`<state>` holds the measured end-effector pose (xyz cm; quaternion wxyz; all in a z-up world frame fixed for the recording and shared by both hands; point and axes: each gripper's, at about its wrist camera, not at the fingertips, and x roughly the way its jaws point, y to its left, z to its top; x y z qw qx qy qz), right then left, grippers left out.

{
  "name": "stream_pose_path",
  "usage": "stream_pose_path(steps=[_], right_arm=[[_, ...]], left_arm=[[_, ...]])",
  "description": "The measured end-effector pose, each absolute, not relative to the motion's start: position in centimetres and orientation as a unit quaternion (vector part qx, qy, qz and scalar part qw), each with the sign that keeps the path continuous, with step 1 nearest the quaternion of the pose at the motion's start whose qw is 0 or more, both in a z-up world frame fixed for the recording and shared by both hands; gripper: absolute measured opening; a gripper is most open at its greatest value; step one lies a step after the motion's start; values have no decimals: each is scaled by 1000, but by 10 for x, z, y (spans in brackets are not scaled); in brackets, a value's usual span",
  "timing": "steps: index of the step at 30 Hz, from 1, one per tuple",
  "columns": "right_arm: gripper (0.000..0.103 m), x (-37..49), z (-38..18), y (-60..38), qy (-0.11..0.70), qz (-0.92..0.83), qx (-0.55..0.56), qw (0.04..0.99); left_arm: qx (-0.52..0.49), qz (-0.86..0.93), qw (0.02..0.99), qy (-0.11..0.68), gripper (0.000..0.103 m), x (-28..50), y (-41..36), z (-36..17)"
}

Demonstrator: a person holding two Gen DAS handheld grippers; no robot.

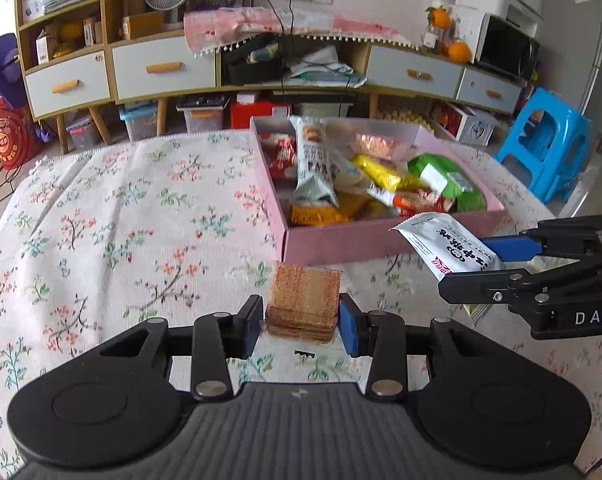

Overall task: Organize snacks
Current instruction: 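Carry the wafer square and white pack in both tools into the pink box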

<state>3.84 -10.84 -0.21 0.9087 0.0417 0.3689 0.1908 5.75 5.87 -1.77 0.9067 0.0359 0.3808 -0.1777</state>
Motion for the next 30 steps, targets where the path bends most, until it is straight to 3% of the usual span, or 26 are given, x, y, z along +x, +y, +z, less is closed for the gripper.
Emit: stream_pose_path(steps=[14, 30], right_arm=[[52, 78, 18, -149, 340, 128, 88, 928], [53, 107, -9, -189, 350, 73, 149, 922]], left_arm=[[9, -174, 922, 345, 37, 88, 25, -4], [-17, -157, 926, 342, 37, 111, 0, -21]])
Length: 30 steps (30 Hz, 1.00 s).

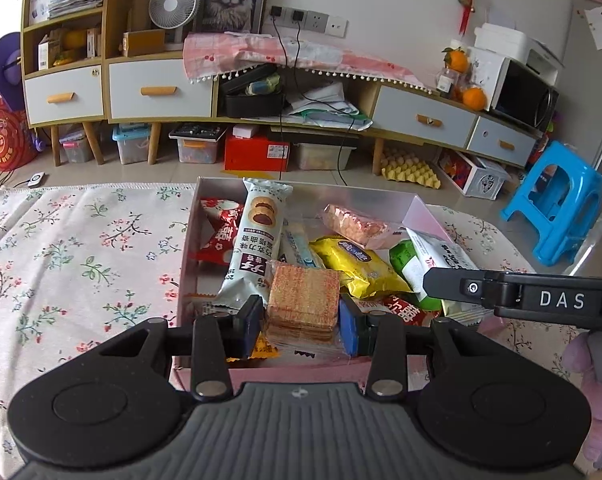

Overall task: Organize snacks
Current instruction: 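Carry the wafer square and white pack in both tools into the pink box, then open both tools to drop the wafer square and white pack in the box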

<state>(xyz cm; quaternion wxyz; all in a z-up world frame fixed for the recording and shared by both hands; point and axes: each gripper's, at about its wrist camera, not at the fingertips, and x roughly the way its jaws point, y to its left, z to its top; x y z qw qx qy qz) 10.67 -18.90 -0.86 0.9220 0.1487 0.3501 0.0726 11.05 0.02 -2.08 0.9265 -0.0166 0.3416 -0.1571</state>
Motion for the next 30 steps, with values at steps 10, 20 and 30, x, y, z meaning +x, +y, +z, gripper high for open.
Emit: stream_pose_path(steps=[10, 20, 30], right_arm=[[65, 110, -12, -192, 364, 56, 147, 918], [74, 105, -6, -196, 373, 66, 162, 911], [78, 86, 10, -190, 377, 73, 146, 912]], left_arm=[[3, -161, 927, 339, 49, 109, -6, -23], [-4, -156, 922, 353, 77, 110, -3, -17], [11, -154, 918, 365, 90, 95, -3, -13]])
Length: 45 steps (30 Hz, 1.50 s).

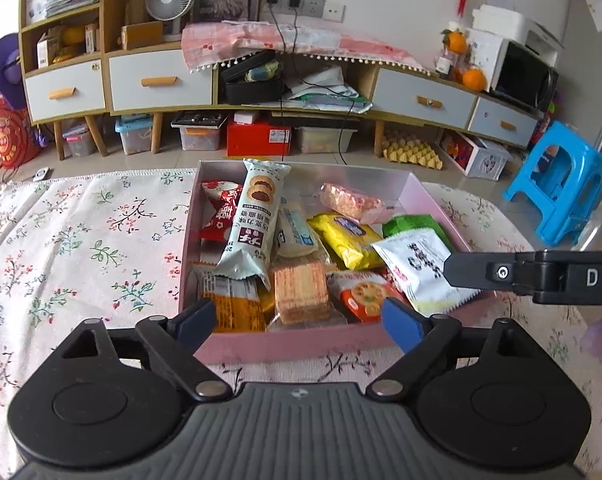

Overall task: Organize snacks
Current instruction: 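Open both tools to drop the wafer square and white pack in the box, then withdraw both tools from the box toward the last snacks, then grasp the small clear packet with the left tool while the right tool grasps the wrapped bread roll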

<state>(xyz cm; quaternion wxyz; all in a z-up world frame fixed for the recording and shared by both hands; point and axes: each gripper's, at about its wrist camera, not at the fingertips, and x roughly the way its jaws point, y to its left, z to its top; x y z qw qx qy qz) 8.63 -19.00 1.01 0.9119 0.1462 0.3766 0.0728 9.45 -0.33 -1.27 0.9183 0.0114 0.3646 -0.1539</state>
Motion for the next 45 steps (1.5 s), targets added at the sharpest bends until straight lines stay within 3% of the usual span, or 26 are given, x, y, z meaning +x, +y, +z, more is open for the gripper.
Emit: stream_pose_path(steps=[17, 45], right_arm=[[88, 41, 19, -187, 400, 77, 90, 909], [92, 24, 1, -276, 446, -21, 105, 889]], left_arm=[[62, -159, 905, 389, 102, 66, -6, -12], [65, -218, 885, 407, 100, 44, -90, -36]])
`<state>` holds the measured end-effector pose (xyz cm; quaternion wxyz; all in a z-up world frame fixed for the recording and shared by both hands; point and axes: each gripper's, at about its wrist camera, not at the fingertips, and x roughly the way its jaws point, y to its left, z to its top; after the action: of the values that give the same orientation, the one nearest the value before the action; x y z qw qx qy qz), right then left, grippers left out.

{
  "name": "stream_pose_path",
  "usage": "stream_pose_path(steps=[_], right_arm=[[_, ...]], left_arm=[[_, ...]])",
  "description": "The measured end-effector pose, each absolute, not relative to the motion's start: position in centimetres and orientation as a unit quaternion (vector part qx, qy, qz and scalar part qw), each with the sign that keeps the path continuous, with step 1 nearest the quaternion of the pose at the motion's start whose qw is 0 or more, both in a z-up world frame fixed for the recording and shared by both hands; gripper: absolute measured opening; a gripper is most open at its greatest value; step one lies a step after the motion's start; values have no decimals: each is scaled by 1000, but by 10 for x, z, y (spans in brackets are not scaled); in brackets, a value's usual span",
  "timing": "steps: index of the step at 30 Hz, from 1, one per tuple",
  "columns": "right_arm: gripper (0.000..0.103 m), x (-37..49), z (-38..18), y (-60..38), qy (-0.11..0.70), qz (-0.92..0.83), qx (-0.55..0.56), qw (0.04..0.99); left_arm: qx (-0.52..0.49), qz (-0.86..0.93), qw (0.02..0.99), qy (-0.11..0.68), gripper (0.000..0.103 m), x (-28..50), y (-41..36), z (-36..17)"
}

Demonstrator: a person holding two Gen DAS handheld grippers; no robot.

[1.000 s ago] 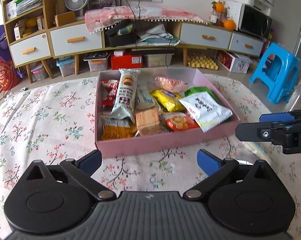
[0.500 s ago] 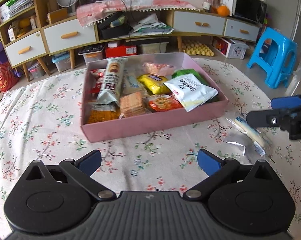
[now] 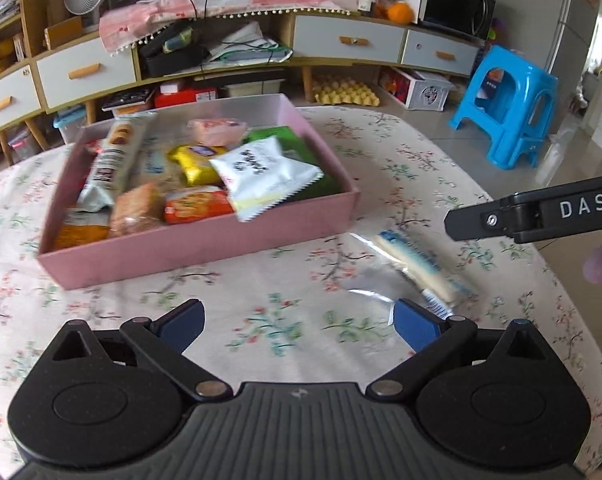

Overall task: Organize snacks
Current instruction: 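Grasp the small clear packet with the left tool while the right tool grasps the wrapped bread roll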

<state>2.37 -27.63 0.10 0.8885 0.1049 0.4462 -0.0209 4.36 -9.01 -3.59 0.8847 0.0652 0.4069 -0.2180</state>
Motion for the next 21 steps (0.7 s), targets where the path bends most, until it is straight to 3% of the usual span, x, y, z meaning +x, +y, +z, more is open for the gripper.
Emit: stream_pose_path(steps=[7, 10, 15, 21], right_arm=[[92, 24, -5, -297, 458, -39, 134, 878], [92, 26, -9, -301, 461, -45, 134, 876], [92, 29, -14, -308, 469, -48, 142, 871], [92, 32, -19, -311, 477, -47, 151, 865]], left_arm=[[7, -220, 886, 409, 93, 48, -108, -43], [-5, -219, 886, 409, 82, 49, -117, -46], [-8, -222, 882, 415, 51, 52, -124, -53], [-6, -242, 873, 423, 31, 53, -123, -54]])
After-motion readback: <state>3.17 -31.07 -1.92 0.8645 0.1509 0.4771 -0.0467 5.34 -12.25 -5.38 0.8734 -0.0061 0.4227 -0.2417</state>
